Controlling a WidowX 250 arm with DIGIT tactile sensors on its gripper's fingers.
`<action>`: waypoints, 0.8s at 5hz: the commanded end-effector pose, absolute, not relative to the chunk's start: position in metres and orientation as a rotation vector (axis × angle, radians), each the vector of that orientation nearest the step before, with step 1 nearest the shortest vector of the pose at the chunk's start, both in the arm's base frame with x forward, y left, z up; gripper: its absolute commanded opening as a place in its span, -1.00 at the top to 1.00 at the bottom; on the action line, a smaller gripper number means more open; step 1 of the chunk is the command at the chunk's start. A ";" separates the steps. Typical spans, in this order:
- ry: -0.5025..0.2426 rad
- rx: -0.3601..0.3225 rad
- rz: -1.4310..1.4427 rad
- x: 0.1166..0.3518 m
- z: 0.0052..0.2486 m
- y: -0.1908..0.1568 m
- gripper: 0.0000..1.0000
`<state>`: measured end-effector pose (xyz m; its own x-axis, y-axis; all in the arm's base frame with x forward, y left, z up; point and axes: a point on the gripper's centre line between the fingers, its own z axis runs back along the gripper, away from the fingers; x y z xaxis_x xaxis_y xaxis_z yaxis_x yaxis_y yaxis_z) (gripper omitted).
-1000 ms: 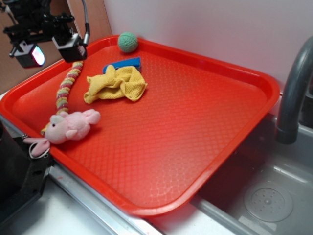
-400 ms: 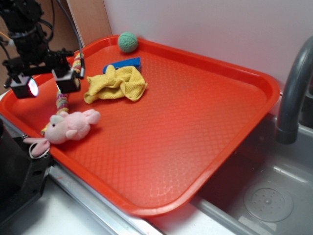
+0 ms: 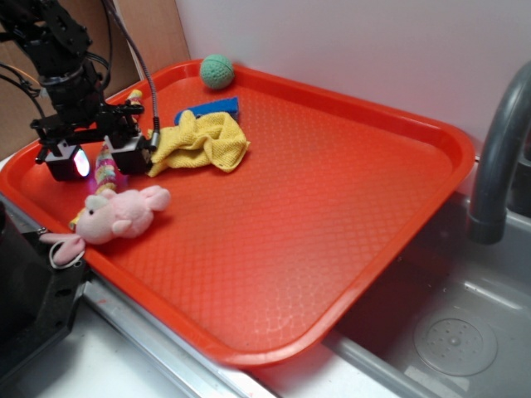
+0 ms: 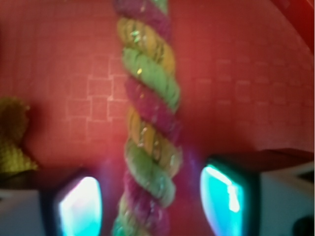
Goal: Grab the multicolored rope.
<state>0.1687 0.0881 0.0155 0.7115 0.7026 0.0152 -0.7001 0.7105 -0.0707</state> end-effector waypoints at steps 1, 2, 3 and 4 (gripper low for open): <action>0.020 -0.017 0.705 0.174 0.035 0.090 1.00; 0.001 -0.063 0.587 0.174 0.071 0.083 1.00; -0.060 -0.060 0.407 0.170 0.121 0.067 1.00; -0.135 -0.089 0.165 0.190 0.170 0.033 1.00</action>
